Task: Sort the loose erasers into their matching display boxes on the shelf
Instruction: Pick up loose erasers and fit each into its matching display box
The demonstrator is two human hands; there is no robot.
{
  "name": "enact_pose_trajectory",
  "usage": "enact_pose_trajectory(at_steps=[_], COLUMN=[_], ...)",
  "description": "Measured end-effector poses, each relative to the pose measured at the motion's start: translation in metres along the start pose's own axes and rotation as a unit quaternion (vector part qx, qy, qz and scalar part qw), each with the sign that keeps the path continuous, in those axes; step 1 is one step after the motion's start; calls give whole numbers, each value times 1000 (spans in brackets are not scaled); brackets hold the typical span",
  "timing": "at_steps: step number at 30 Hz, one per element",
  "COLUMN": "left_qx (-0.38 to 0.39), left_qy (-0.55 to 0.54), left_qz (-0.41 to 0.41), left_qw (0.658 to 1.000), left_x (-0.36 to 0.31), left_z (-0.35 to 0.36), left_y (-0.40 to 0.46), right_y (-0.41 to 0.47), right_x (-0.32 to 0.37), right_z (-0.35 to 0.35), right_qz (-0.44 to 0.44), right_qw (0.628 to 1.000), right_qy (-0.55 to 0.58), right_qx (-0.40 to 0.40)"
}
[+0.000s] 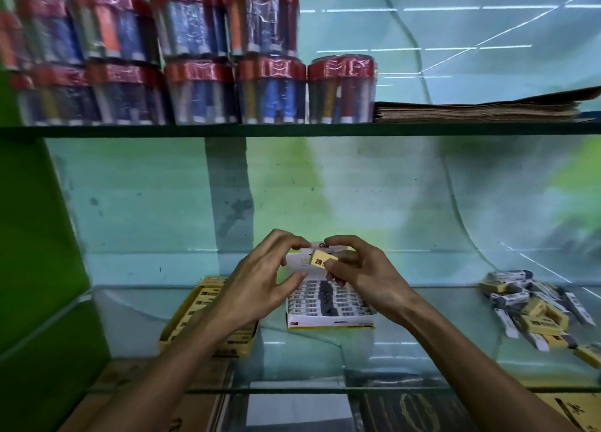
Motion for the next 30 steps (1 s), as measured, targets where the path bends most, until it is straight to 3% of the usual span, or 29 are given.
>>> enact_pose_trajectory(at_steps=[6,11,15,21,25,30], left_qx=[20,-4,-24,51,103,111], left_qy=[33,29,7,16,38,36], left_qz=[23,-18,-82,-185,-226,-239], left_qw=[999,999,996,981,968,964], left_x=[7,31,60,101,118,125], left_z=[-17,-42,-70,-86,-83,-82], left_y=[-10,-25,-40,-61,-70,-73], right_y=[11,16,23,35,39,40], right_x=[15,21,8,-6,-7,-6], right_z=[30,46,53,66,72,72], right_qz=[-18,-40,-71,-150,-160,-160], right_qw=[999,998,986,917,898,898], right_qy=[17,-10,-146,-368,-410,-408], right_qx=[33,48,32,23,28,27])
Point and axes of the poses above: each hand's wrist, its own y-axis towards the middle knuckle, its own z-axis out of the palm, x = y × z, the point moved 2 cm from there along y, towards the middle knuckle, and after that the axes turned 12 degrees about -y, right-handed, at the moved point
